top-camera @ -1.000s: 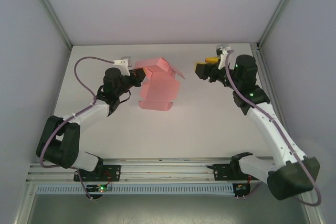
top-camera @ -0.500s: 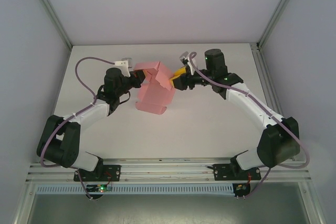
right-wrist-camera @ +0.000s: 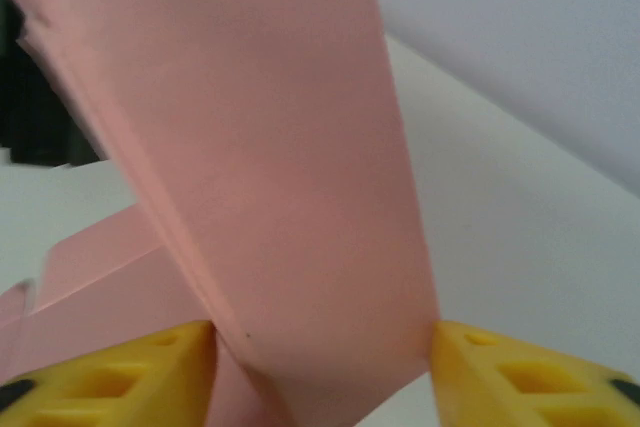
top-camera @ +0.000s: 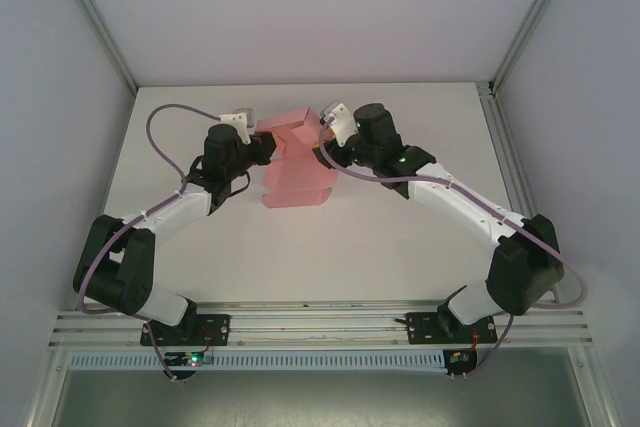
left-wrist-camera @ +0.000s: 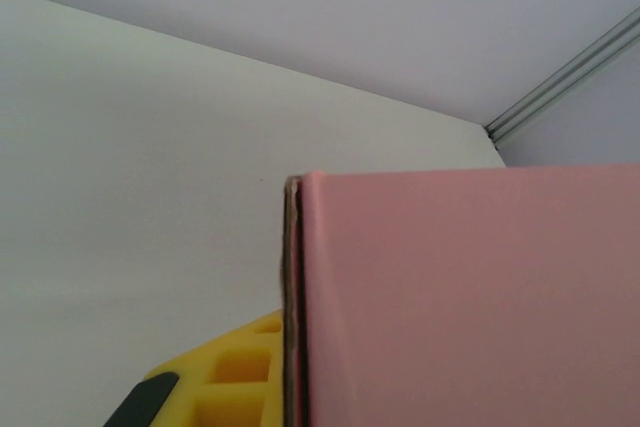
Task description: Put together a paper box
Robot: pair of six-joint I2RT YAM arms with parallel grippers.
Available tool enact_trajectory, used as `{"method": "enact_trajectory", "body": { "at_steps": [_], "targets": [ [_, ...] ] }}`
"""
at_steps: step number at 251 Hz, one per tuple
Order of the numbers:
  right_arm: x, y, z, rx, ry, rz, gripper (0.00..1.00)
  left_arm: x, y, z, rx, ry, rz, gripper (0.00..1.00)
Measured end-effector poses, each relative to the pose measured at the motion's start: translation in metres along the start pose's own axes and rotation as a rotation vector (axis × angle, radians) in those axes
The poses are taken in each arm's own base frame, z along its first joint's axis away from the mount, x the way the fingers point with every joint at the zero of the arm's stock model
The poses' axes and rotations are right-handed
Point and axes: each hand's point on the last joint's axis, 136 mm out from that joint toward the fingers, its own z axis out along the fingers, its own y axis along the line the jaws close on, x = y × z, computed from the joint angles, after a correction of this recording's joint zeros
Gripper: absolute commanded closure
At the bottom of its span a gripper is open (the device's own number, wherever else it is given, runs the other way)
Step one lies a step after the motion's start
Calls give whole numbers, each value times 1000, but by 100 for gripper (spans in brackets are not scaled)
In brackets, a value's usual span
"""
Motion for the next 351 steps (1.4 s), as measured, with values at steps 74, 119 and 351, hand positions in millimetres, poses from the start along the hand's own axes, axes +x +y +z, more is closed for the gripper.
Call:
{"method": "enact_trajectory", "body": {
  "at_steps": [74,119,351],
  "targets": [
    [-12,-44,9,461,-52,-67,88,9,-17,6,-65,29,-9,100],
    [-3,-72,13,734,-35,-93,98,24,-29,11,-149,51,-92,100],
    [-25,-49,-15,405,-215,82,2,17,-11,5,-490,100,5,100]
  ]
}}
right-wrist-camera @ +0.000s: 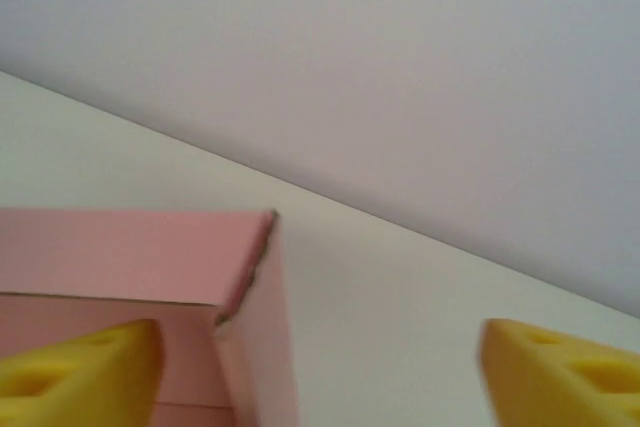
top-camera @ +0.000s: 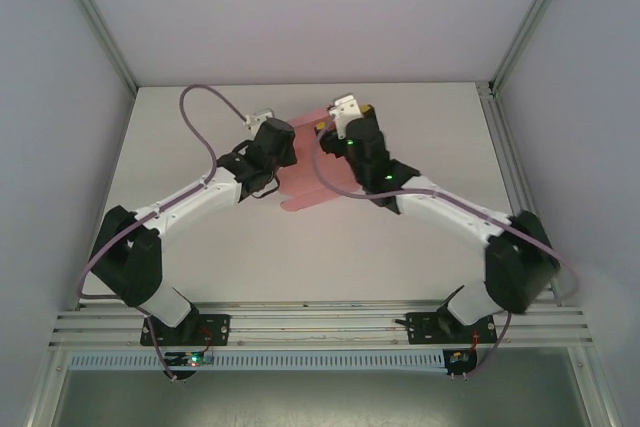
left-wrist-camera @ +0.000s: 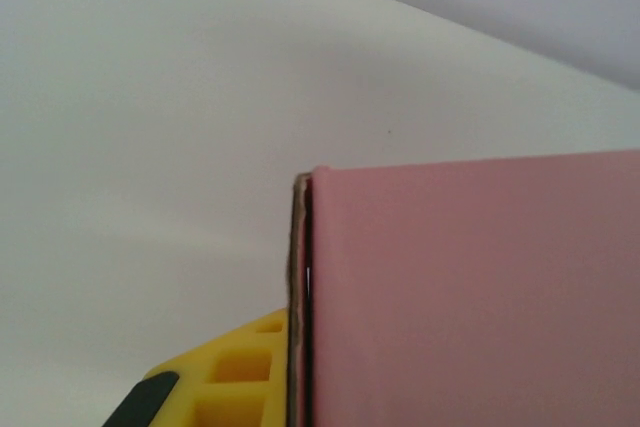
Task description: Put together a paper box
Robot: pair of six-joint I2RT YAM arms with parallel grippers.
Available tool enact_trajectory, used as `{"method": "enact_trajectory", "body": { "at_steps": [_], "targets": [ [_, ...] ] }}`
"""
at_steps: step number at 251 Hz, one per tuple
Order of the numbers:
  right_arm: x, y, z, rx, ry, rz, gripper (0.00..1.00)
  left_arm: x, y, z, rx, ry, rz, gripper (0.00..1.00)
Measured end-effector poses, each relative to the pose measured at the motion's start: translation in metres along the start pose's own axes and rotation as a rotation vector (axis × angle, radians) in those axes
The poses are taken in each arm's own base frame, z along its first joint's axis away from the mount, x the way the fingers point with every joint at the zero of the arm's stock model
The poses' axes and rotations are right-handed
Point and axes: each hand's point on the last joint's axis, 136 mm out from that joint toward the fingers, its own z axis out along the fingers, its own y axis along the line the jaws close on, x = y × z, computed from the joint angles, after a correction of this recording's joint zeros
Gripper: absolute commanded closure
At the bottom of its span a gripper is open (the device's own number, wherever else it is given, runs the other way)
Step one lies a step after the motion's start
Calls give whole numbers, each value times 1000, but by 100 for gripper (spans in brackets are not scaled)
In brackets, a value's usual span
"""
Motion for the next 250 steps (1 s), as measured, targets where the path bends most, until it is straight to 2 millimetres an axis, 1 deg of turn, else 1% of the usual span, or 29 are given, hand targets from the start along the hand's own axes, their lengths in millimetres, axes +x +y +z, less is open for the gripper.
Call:
{"method": "enact_trajectory", "body": {
  "at_steps": [22,43,49,65,87,109,128,143,162,186,194,209,214,227,238,250],
  "targets": [
    [-22,3,-27,-181,-74,109,2,-21,-8,6,16,-1,139,100],
    [-34,-5,-55,-301,-133,214,2,-37,-15,7,76,15,301,100],
    [-35,-7,-60,-323,-140,235,2,-41,-16,6,93,21,347,100],
    [-33,-22,-71,-348,-141,301,2,-49,-15,5,135,51,494,100],
    [-22,-47,-75,-330,-102,391,2,-47,-15,3,198,127,734,100],
    [0,-67,-73,-307,-30,474,2,-29,-14,1,243,243,968,100],
    [25,-76,-72,-293,43,539,2,-7,-15,2,256,327,1157,100],
    [43,-78,-72,-286,98,575,2,12,-13,7,247,388,1300,100],
    [59,-75,-73,-288,151,607,2,38,-7,18,218,480,1477,100],
    [69,-75,-74,-284,188,626,2,65,-5,38,210,584,1638,100],
    [71,-76,-74,-282,193,632,2,74,-7,44,221,611,1680,93],
    [71,-77,-74,-277,195,638,2,86,-12,54,239,637,1744,90],
    [72,-78,-74,-274,196,640,2,89,-14,56,243,642,1763,87],
    [73,-80,-74,-268,200,646,2,98,-22,59,255,651,1820,74],
    [75,-81,-74,-265,206,649,2,105,-30,60,265,652,1859,68],
    [78,-82,-73,-259,214,653,2,114,-41,58,284,649,1889,57]
  ]
}}
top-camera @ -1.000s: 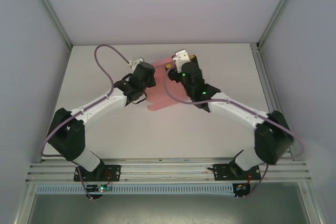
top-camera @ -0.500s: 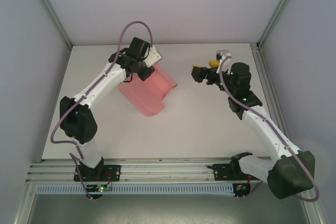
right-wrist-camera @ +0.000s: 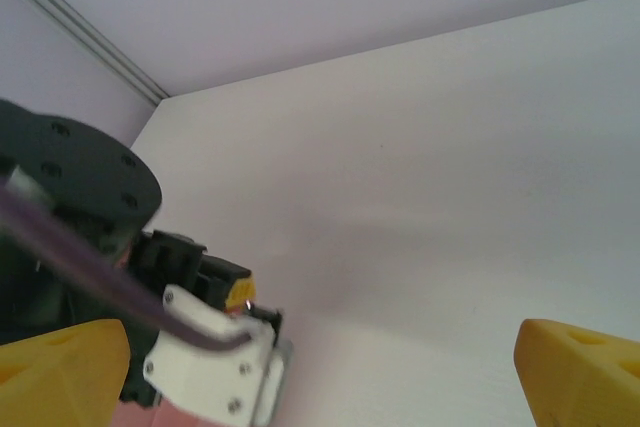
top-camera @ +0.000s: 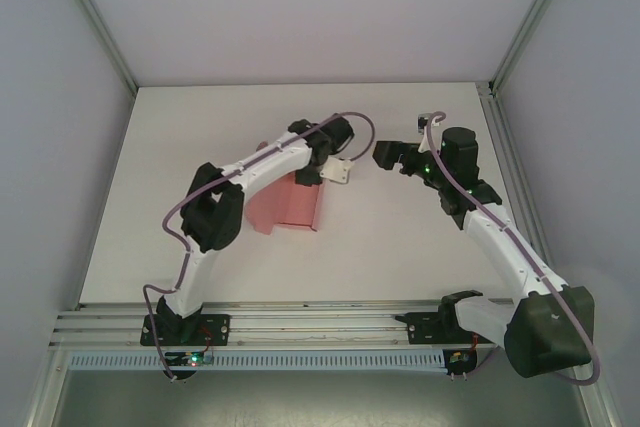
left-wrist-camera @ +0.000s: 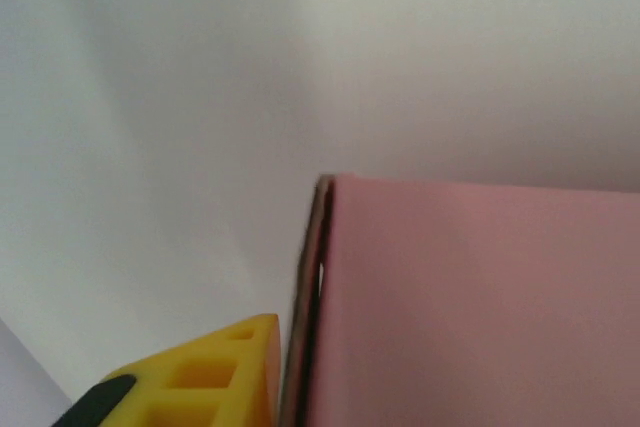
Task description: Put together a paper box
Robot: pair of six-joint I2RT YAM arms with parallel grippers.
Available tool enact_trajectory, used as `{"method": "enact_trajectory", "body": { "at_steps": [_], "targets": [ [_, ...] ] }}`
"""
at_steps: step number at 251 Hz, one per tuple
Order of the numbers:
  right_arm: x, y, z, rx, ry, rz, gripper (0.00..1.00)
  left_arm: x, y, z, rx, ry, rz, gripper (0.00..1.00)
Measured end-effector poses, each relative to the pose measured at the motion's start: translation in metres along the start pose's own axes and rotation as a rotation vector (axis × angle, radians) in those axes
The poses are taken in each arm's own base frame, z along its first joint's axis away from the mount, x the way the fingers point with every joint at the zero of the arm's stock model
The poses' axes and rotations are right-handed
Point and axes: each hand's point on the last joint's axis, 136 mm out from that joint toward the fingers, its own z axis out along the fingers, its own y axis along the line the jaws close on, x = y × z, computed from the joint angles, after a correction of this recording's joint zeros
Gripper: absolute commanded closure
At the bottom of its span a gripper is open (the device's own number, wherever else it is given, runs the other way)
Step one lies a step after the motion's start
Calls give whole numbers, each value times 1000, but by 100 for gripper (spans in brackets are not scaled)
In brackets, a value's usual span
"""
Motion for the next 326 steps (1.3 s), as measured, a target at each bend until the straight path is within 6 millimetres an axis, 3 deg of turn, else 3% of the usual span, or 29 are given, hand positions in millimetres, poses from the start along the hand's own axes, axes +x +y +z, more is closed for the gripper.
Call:
{"method": "enact_trajectory", "body": {
  "at_steps": [17,22,26,29,78,101,145,186,202,215,236,248,261,274,293,326],
  "targets": [
    [3,-4,0,11,11,3,2,-14,-6,-1,0,-15,33,32],
    [4,-5,1,13,15,-2,2,-18,-7,-2,-1,-22,43,20],
    [4,-5,1,14,17,-6,2,-20,-8,-3,0,-26,44,3],
    [5,-6,1,15,20,-8,2,-22,-8,-4,0,-29,46,0],
    [9,-14,18,23,81,-72,2,-34,-3,-20,-3,-108,4,0],
    [3,-4,31,-44,108,-129,2,-36,-1,-35,-14,-156,-50,0],
    [-22,55,46,-282,88,-413,2,-27,1,-78,-58,-255,-240,0],
    [-72,119,56,-416,-63,-810,2,-3,17,-117,-84,-341,-600,0],
    [-77,135,63,-478,-88,-944,2,16,24,-121,-86,-381,-784,0],
    [-63,132,74,-506,-30,-1034,2,52,37,-123,-110,-414,-999,0],
    [-18,100,108,-537,175,-1060,2,143,65,-136,-216,-490,-1383,0],
    [14,77,132,-557,307,-1041,2,192,68,-144,-272,-526,-1553,0],
    [43,57,148,-580,420,-1006,2,226,61,-149,-307,-565,-1675,0],
    [70,43,157,-609,513,-963,2,234,49,-149,-301,-589,-1726,0],
    [94,36,159,-642,595,-941,2,223,31,-143,-240,-607,-1741,0],
    [95,57,160,-677,590,-1021,2,212,5,-122,-170,-572,-1770,0]
  ]
}}
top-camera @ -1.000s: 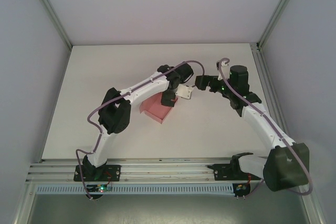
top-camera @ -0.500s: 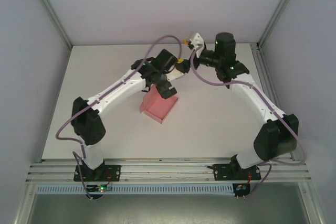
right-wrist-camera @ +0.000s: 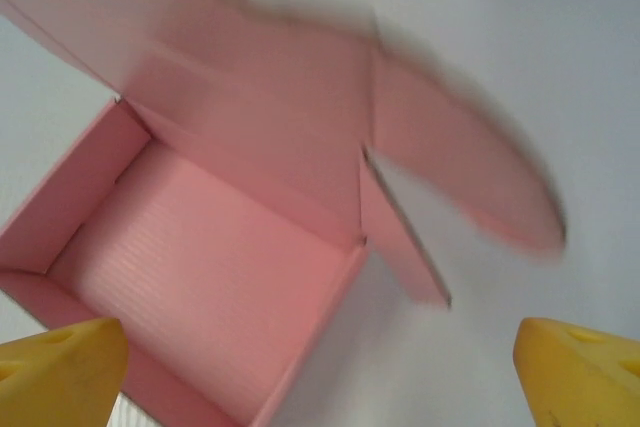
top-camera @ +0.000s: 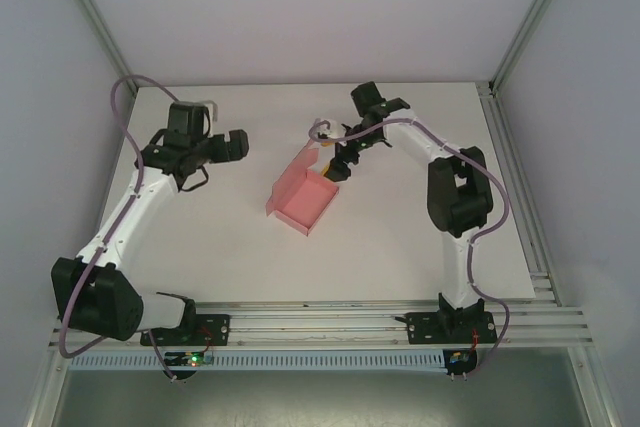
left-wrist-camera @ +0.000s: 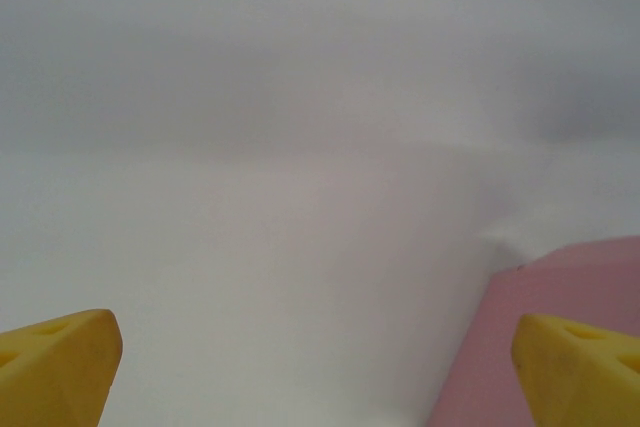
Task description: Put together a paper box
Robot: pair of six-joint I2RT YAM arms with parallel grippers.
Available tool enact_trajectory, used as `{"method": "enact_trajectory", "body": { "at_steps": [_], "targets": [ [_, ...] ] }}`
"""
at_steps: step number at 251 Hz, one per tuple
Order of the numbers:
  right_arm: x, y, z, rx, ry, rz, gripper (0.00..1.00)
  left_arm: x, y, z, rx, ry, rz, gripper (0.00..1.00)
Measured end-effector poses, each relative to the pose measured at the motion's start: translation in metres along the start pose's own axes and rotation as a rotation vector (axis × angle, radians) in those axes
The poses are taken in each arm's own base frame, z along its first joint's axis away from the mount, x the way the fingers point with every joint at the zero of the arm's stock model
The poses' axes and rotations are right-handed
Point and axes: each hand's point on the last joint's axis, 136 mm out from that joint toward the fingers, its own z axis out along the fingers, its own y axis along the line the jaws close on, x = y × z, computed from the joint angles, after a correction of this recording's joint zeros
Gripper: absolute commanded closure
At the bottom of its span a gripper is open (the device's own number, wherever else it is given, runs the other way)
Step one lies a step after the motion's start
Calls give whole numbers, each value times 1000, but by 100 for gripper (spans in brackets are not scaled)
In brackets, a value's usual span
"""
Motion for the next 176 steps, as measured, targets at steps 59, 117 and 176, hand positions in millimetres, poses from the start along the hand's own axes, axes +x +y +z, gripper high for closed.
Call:
{"method": "enact_trajectory", "body": {
  "at_steps": [59,117,176],
  "targets": [
    [-54,-12,-2,38,-56,-157,64,17,5,6,-6,38,-23,0],
    [-37,-8,5,49,-31,-113,100,19,-12,5,93,43,2,0],
    [-11,5,-22,290,-1,40,100,13,-41,1,258,21,67,0]
  ]
}}
